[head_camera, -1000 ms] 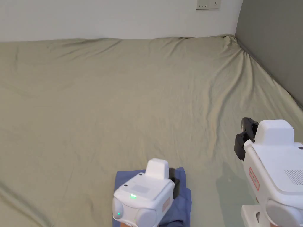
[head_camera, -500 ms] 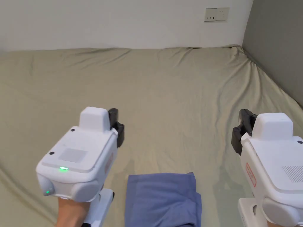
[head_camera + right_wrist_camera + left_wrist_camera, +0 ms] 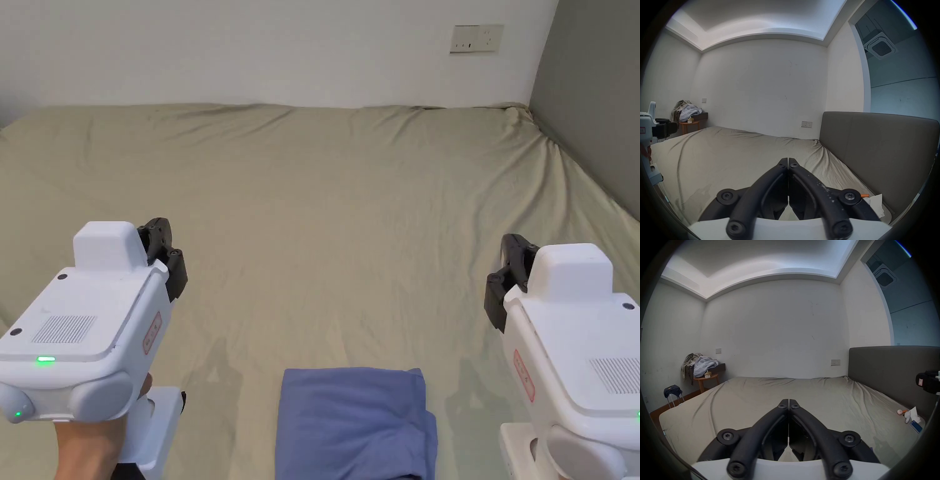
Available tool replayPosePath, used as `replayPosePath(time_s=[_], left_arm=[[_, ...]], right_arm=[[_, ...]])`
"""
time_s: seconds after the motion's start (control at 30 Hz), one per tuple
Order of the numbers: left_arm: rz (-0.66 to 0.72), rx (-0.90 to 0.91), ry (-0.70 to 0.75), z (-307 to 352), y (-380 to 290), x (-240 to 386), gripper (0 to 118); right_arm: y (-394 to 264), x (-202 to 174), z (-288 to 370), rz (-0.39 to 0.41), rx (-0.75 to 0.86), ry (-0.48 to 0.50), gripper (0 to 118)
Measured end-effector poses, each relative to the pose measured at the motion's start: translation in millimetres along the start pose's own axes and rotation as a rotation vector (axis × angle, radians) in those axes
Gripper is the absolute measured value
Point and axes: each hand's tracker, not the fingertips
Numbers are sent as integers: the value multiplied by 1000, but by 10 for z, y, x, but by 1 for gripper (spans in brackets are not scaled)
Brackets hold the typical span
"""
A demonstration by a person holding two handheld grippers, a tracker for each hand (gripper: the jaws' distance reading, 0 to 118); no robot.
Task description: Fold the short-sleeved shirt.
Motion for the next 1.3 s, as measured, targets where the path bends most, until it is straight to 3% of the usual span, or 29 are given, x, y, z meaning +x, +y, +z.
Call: replayPosePath(time_s=[0.27,0.5,0.7,0.83,0.93,1.0,1.07,1.1,1.17,1.23,1.3], left_arm=[[2,-20,-16,-9,-35,16,0],[44,-57,-43,-24,-118,0,0],[38,-100,-52,-25,-267,2,0],[51,-187,-66,-68,-431,23,0],[117,-328,-103,-170,-616,40,0],[201,-449,-128,-259,-768,46,1],[331,-567,-188,-348,-962,17,17],[405,-631,-221,-403,-1073,5,31],[515,-756,-274,-524,-1298,0,81],[593,-843,-316,-614,-1522,28,116],[612,-902,-328,-712,-1717,71,118]], right_arm=[[-430,-239,-125,5,-97,47,2],[-1232,-622,-309,-6,-360,122,2],[-1881,-891,-433,30,-533,146,2],[-2251,-936,-533,15,-666,121,2],[-2343,-947,-492,39,-569,115,1],[-2332,-947,-489,50,-595,124,1],[-2335,-908,-510,4,-604,124,1],[-2332,-891,-514,-17,-606,126,1],[-2330,-875,-503,-22,-607,131,1],[-2332,-873,-505,-25,-606,135,1],[-2336,-859,-494,-31,-605,139,1]])
